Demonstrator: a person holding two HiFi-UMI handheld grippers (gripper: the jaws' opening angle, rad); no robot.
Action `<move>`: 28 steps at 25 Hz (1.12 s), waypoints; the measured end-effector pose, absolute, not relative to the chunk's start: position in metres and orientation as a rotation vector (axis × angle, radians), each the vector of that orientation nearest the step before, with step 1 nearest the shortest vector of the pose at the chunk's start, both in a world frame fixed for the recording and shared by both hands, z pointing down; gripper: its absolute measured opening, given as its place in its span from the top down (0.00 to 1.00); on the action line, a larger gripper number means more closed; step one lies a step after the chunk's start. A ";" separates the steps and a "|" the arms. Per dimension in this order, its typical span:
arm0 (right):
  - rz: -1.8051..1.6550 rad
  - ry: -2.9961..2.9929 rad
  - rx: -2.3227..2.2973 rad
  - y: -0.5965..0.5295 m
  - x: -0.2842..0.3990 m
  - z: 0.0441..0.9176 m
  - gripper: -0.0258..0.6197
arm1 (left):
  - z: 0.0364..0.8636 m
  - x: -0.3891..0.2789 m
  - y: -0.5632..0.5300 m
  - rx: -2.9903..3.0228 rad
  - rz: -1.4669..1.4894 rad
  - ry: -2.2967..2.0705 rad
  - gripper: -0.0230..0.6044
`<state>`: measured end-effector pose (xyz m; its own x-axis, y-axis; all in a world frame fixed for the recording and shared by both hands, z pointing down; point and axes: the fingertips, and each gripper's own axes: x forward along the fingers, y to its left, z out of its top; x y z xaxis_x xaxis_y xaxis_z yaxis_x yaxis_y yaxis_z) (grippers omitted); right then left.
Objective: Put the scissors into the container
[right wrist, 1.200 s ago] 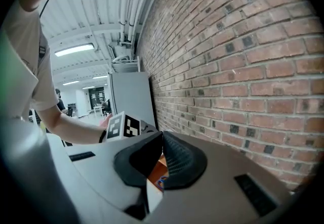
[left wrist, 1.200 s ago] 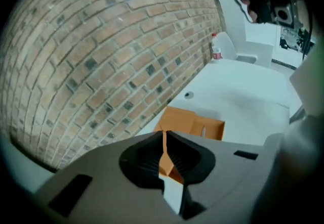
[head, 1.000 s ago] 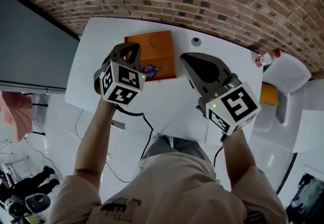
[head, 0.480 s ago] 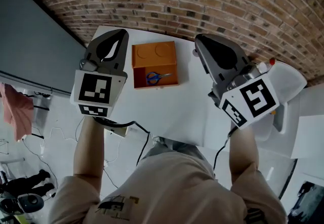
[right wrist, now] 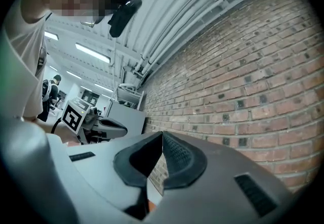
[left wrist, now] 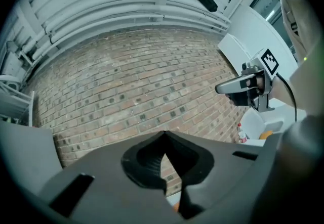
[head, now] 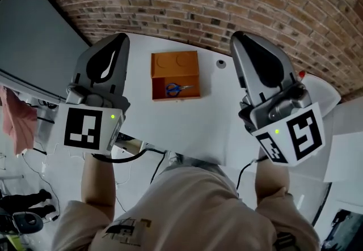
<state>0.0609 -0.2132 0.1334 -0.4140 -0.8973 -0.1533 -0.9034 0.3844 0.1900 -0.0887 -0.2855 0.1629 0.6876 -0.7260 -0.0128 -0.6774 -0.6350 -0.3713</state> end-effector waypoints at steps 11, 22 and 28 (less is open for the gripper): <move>0.349 2.699 -1.646 -0.187 0.043 0.160 0.95 | 0.177 -0.139 -0.255 -2.559 -0.174 1.230 0.95; 0.229 2.802 -1.625 -0.182 0.035 0.202 0.95 | 0.225 -0.146 -0.237 -2.619 -0.240 1.250 0.95; 0.167 2.859 -1.619 -0.176 0.030 0.222 0.95 | 0.239 -0.146 -0.233 -2.641 -0.293 1.238 0.95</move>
